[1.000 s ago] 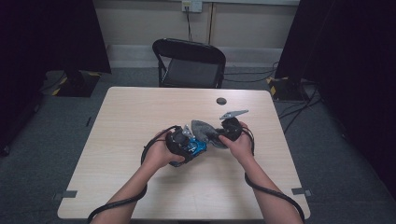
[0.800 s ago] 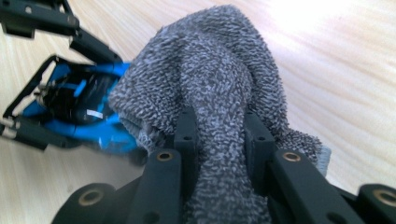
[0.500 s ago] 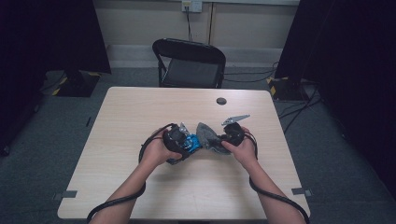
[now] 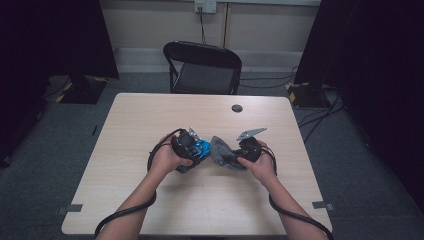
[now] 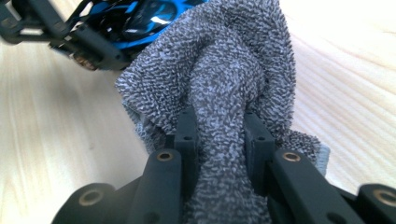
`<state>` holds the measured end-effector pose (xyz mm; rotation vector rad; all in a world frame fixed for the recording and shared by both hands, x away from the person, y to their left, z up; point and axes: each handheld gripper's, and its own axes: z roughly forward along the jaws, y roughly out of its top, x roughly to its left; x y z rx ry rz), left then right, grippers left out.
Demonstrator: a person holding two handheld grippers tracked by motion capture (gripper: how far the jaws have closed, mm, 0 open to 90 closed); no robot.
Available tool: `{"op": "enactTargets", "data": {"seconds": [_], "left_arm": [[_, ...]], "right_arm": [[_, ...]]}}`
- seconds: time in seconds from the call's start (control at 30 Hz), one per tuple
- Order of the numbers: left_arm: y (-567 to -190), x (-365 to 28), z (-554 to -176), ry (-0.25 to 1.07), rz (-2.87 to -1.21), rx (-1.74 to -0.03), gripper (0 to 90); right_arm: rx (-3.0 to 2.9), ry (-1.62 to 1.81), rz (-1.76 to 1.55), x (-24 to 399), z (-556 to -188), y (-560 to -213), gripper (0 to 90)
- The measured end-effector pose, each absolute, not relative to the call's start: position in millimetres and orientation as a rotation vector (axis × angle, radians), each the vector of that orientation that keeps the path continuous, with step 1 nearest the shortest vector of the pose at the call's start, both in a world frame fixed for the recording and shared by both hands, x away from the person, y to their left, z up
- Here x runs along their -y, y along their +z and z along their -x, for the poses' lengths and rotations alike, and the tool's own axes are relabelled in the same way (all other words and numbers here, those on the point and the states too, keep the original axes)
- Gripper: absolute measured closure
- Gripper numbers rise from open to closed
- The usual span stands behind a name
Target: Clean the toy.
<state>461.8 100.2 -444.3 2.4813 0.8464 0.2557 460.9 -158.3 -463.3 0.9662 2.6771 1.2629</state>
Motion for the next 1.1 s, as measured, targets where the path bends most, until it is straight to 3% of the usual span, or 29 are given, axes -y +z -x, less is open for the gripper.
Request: {"op": "enactTargets", "data": {"seconds": [0.5,0.77,1.1], "left_arm": [[-438,-107,-465,0.258,-2.468,-0.860,28.2],[-431,-96,-457,0.246,-2.474,-0.782,28.2],[-426,-71,-446,0.230,-2.504,-0.665,28.2]], "right_arm": [[-2.705,1.243,-0.901,162,-450,-459,72.2],[-2.584,1.244,-0.981,179,-466,-433,72.3],[-2.536,1.190,-1.014,160,-488,-413,72.3]]}}
